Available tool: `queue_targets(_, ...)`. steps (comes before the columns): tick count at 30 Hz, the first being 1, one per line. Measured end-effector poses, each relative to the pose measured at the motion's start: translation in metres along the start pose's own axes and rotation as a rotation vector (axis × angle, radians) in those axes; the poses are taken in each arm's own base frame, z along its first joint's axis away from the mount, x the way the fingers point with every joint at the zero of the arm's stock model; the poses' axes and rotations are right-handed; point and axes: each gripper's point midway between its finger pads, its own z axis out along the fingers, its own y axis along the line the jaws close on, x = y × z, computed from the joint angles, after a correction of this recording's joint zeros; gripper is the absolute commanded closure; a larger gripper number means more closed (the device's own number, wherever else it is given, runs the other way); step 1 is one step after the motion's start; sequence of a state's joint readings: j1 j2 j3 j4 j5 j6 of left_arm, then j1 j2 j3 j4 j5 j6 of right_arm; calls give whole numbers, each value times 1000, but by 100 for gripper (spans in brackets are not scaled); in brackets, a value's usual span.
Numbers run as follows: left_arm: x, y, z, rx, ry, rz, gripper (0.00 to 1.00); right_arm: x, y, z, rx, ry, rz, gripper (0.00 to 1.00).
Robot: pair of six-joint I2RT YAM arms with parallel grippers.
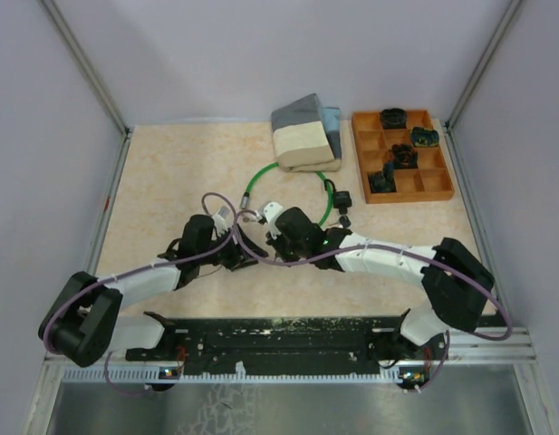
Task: Unlock with the key
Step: Pick up the key from the center of the board.
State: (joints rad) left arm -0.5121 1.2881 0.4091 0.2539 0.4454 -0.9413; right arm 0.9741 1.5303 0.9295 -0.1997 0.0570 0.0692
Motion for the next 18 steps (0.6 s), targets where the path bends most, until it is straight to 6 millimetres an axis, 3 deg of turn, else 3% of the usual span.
queue_targets(9,-12,-60,-15,246,-110,161,39,-44,-14,-44,70,-212,77,100)
queue_targets(14,-11,-84,-20,335,-139,213,43,-52,-20,-54,107,-275,130,100)
queue_targets(18,-3,-90,-15,347,-133,228,48,-48,-23,-52,120,-282,157,100)
